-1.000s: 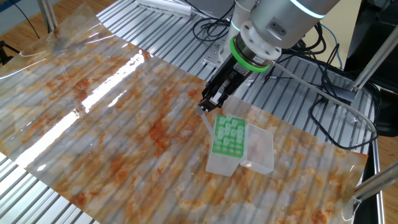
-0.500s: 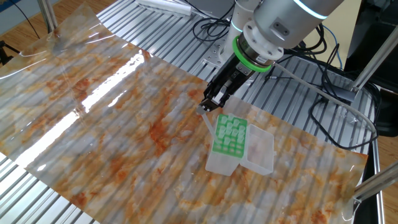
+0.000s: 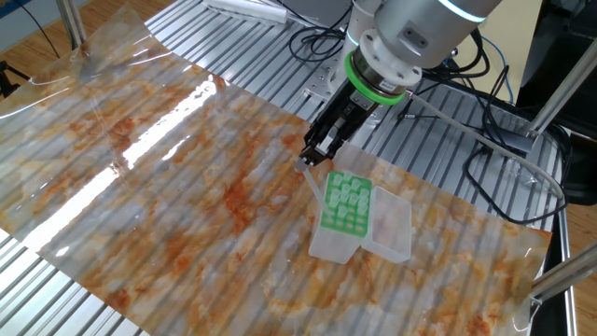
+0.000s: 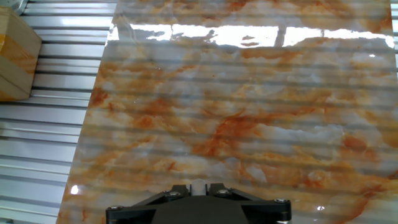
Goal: Insert a large pipette tip into the holder for large pipette tips
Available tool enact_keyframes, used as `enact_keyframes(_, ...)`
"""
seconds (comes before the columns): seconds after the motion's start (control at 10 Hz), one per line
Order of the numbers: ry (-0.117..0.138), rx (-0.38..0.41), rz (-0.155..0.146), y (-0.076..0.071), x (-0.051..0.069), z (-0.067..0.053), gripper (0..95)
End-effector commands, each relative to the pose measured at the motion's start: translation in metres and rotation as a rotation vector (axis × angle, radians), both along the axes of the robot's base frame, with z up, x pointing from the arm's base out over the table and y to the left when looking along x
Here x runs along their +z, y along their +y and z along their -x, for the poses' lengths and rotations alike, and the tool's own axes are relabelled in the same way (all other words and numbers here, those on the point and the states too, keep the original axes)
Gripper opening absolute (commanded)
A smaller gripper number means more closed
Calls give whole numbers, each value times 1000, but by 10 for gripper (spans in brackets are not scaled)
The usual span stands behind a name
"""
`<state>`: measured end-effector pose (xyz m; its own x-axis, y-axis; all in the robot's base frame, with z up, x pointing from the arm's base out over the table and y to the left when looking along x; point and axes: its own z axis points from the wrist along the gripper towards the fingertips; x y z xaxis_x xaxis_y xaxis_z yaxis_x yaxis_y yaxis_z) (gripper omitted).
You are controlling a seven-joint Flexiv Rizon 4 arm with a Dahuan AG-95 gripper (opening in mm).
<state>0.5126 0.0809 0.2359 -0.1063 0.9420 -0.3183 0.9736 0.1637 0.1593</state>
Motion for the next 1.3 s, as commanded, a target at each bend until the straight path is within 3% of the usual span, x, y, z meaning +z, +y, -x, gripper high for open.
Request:
enact_keyframes(0.1,0,-2,1,0,0,0,0)
enact_keyframes(0.5,-2,-7,16,0,0,0,0)
enact_keyframes(1.3,-5,-13,15,0,0,0,0)
